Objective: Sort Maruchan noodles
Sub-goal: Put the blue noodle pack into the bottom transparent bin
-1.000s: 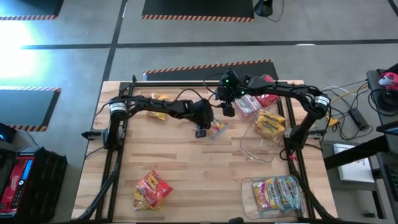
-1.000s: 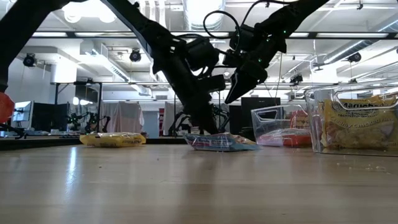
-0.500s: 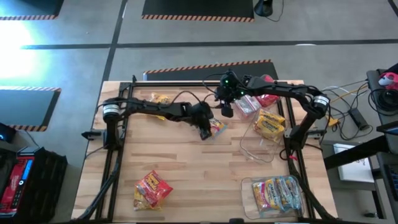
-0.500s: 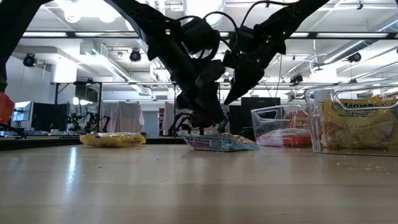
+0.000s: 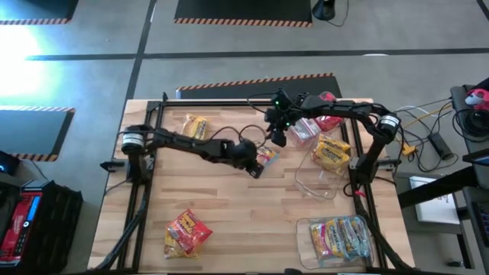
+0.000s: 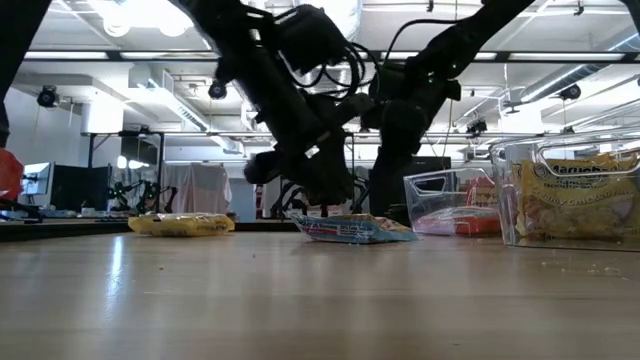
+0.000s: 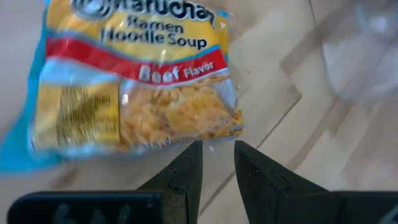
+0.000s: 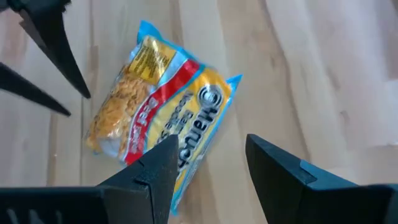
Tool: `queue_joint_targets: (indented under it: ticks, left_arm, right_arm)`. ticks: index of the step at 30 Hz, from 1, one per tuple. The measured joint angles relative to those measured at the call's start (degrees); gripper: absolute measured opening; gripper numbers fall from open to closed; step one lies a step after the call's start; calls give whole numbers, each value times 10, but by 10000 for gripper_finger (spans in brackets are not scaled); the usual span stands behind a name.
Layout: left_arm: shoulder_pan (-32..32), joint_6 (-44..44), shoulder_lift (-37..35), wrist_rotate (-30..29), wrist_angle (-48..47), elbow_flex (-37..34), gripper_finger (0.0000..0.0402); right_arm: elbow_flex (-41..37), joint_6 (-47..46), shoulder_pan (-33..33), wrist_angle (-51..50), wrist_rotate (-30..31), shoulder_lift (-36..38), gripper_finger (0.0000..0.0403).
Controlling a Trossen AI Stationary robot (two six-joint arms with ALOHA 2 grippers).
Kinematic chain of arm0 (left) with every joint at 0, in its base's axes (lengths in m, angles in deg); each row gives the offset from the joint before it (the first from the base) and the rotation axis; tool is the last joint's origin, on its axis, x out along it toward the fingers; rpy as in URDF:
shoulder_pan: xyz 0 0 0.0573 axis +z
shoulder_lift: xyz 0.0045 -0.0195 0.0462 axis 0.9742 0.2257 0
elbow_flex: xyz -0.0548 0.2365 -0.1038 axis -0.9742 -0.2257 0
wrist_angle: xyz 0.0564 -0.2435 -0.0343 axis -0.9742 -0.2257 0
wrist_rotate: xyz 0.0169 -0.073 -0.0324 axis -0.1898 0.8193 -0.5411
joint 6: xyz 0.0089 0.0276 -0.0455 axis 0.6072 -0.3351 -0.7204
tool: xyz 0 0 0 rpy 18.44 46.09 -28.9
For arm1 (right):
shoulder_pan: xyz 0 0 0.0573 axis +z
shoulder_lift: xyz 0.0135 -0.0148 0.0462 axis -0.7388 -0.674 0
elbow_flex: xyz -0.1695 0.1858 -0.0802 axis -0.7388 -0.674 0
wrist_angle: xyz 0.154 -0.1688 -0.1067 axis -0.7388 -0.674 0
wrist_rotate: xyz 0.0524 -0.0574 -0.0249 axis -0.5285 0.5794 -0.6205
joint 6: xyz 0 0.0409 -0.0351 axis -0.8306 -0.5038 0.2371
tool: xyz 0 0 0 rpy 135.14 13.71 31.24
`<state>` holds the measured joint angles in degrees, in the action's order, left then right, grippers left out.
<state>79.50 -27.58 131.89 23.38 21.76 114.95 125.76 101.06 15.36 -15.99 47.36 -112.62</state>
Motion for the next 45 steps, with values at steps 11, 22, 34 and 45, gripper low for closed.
queue_joint_targets:
  ticks: [11, 22, 34, 45]
  left_arm:
    - [-57, -237, -29, -173, 332, -170, 76]
    - [-42, -292, -64, -122, 402, -254, 76]
    - [-32, -265, -156, -117, 468, -393, 81]
    - [-19, -214, -159, -108, 520, -420, 131]
  right_arm:
    - [-2, -14, 0, -24, -40, 1, 176]
    - [-2, -40, 0, -10, -36, 1, 176]
    - [-2, -73, 0, -3, -35, 1, 176]
    - [-2, -92, 0, -1, -34, 1, 176]
